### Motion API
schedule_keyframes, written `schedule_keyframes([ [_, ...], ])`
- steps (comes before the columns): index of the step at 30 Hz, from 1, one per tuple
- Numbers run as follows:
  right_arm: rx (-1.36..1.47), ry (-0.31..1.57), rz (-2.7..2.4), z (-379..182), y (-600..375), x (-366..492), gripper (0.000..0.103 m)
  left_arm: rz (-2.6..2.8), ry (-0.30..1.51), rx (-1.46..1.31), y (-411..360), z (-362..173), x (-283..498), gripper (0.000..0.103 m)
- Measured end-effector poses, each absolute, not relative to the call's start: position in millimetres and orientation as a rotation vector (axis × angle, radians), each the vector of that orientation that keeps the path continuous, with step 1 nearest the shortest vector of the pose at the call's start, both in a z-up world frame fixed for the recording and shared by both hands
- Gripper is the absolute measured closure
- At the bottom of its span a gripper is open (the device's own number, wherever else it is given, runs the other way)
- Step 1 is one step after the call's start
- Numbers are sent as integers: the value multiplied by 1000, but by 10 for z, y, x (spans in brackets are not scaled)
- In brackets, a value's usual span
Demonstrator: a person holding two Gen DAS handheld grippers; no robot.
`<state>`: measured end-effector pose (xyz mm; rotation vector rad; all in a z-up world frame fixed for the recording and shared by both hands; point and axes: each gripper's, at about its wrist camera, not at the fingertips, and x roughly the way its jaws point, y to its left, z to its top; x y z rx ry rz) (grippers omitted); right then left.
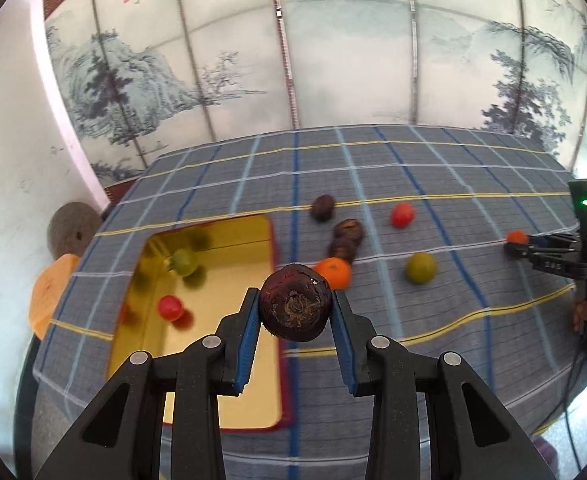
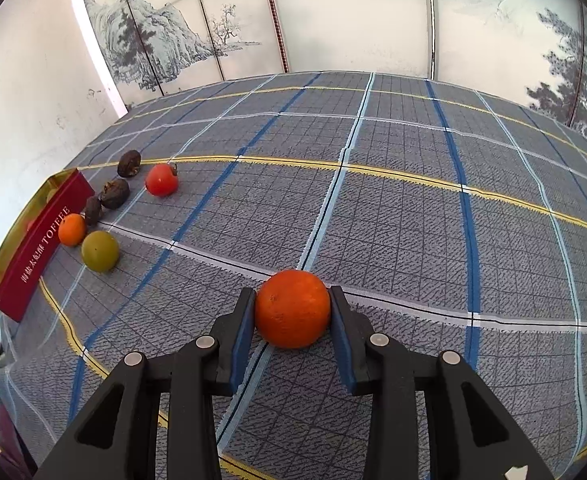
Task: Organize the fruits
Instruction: 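Grasp a brown dried date with the left tool while the right tool holds the orange, then lower the brown date into the tin and open the left tool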
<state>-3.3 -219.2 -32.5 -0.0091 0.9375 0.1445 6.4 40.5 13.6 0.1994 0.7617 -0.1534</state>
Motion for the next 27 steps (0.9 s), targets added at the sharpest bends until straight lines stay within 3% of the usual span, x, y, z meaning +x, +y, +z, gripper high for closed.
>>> schedule_keyframes([
  [27,-72,941,127,-342,-2111,-35,64,8,811,213,1134,-497,304,67],
])
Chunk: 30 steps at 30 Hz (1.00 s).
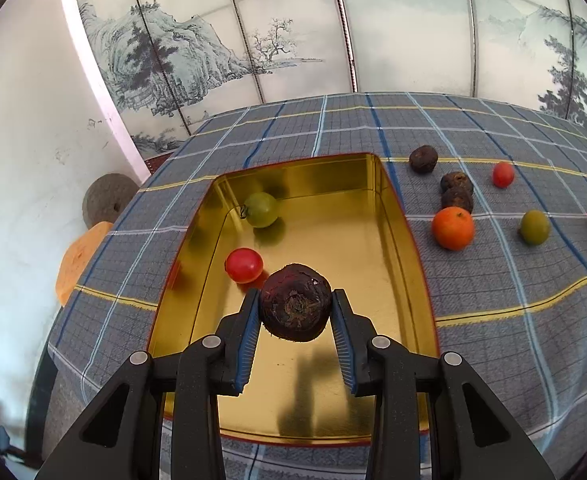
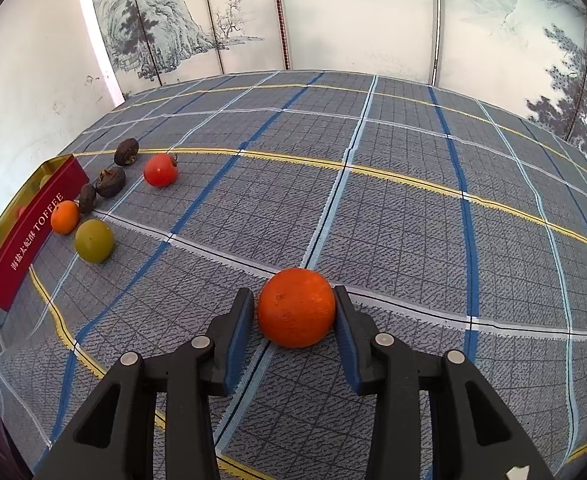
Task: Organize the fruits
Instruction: 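Lower the brown date into the tin and open the left tool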
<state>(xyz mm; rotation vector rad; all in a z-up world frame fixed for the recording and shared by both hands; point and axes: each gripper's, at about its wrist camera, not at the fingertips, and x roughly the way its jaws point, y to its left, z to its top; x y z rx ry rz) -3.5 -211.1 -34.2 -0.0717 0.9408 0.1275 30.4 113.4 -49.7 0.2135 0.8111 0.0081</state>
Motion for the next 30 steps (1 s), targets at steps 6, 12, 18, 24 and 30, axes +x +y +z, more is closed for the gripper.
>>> schedule_keyframes([
  [6,-115,946,122,-362,-2063,-40,59,11,820,207,1235,-603,373,67],
  [12,-140,948,113,-366,-2032,-29,58,14,833,196,1299,-675,438,67],
  [18,-152,947,106,-367,-2022,-30,58,15,835,200,1349,-709,464,66],
  [24,-156,944,98,-359,-2015,-41,61,20,818,214,1369,-713,512,56],
  [30,-117,941,93,-347,-2060,-42,65,21,777,223,1409,-638,513,45],
])
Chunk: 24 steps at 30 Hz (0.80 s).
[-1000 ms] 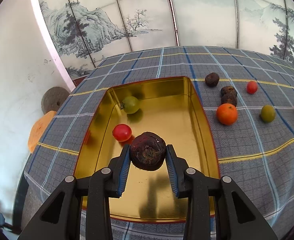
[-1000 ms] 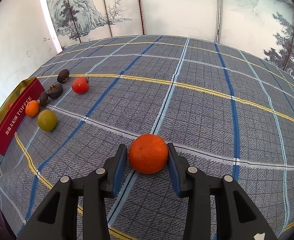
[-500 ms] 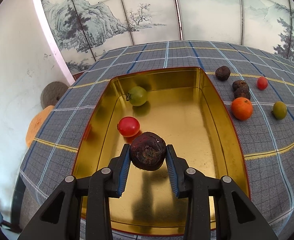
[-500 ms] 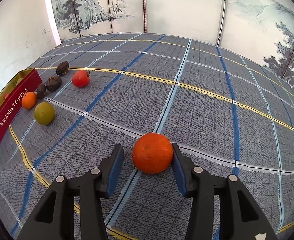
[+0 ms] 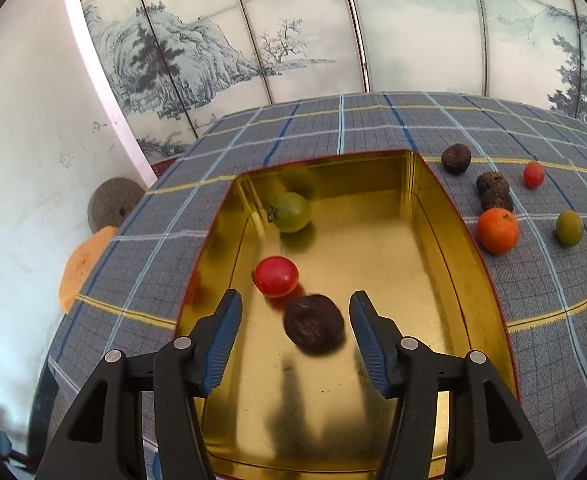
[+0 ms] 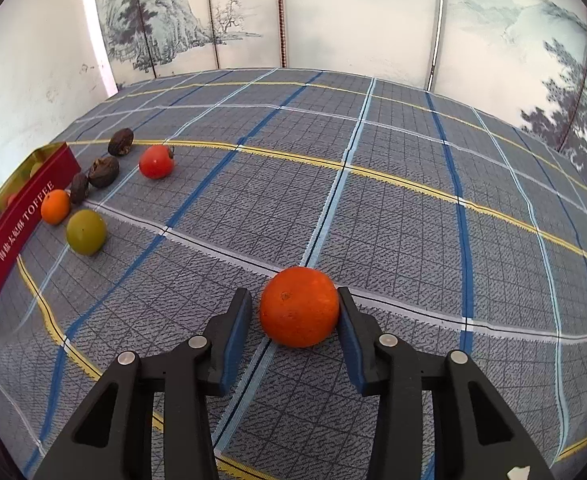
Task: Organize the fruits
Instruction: 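Lower the brown date into the tin and open the left tool, then carry the orange into the tin and open the right tool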
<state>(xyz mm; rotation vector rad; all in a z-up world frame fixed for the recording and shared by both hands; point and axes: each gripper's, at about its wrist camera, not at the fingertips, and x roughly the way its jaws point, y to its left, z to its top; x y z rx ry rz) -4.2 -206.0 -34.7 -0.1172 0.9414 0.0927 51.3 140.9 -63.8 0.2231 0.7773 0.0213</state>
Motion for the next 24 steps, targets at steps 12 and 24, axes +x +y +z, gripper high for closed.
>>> schedule_keyframes([
  [12,-58,898,102,-147,-2086,-168,70,-41,758,54,1503,-330,219,39],
  [24,-131,895,36,-109,-2018,-143,60,-112,716,53,1339,-49,-160,30],
])
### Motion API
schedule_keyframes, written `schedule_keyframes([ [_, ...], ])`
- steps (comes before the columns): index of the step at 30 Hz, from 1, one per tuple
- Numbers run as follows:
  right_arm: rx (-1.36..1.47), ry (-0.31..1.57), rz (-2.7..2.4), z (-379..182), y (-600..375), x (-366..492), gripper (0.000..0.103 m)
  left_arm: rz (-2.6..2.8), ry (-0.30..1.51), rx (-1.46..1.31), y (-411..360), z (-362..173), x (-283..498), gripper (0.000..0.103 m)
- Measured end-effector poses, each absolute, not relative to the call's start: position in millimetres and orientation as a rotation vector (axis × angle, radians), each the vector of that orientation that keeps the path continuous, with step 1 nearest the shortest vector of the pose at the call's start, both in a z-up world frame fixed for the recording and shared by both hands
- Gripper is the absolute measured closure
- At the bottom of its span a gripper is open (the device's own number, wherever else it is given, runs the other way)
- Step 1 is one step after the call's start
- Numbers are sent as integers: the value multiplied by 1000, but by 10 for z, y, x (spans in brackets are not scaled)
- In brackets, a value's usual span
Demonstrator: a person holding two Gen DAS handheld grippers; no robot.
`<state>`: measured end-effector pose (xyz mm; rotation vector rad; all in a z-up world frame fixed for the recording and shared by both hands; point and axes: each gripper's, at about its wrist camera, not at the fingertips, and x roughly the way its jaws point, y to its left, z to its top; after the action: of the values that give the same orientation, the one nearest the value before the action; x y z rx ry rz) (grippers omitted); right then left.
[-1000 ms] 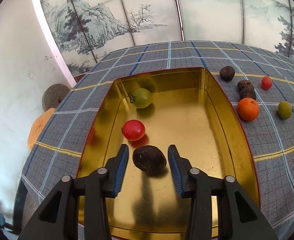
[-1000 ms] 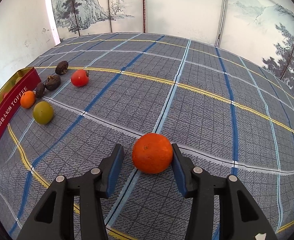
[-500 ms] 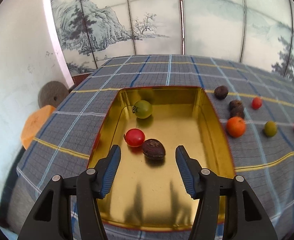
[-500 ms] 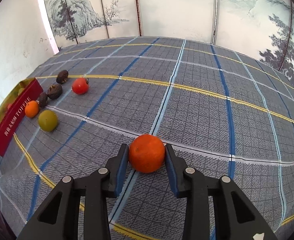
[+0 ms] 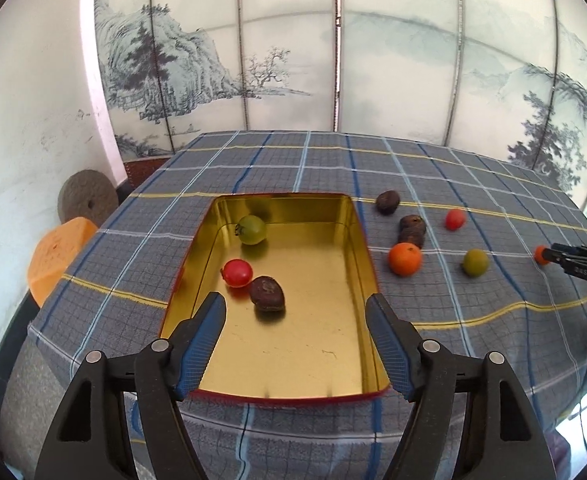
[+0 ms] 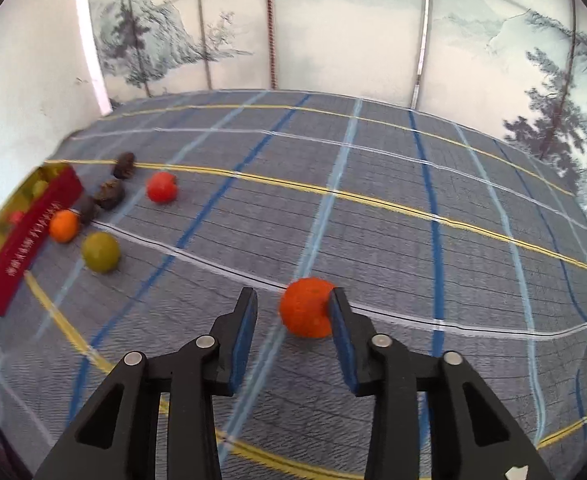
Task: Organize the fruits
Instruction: 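Carry the orange into the tin and open the right tool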
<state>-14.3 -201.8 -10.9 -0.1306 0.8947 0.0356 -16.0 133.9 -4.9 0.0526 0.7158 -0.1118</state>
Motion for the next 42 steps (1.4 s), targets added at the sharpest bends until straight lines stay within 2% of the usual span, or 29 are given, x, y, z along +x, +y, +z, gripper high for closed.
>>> schedule_keyframes([
  [1,-125,896,36,-119,-2034,-121,51,-121,712,61,1311,-36,-183,30],
  [3,-137,908,19,-155,-2065,-67,42,-127,711,66,1281,-27,-199,30],
  [4,-146,923,7,-189,-2080,-31,42,-136,714,60,1265,-24,-212,30],
  [6,-118,938,23,-236,-2124,12,44,-155,719,45,1249,-23,-228,30],
  [8,-99,953,29,-287,-2164,41,67,-160,718,39,1244,-14,-236,30],
  [9,-98,966,28,-312,-2172,53,69,-161,714,38,1243,-7,-242,30],
  [17,-110,926,139,-78,-1777,-65,70,-137,722,-99,1532,13,-318,28],
  [21,-105,858,319,235,-1106,-40,70,-74,713,-47,1599,13,-399,24],
  [26,-79,836,591,407,-82,132,70,-30,743,12,1632,-6,-458,23],
  [33,-81,947,729,10,1008,623,70,4,730,87,1603,22,-482,22],
  [42,-114,1039,690,-320,1370,984,70,16,734,101,1667,-18,-457,20],
])
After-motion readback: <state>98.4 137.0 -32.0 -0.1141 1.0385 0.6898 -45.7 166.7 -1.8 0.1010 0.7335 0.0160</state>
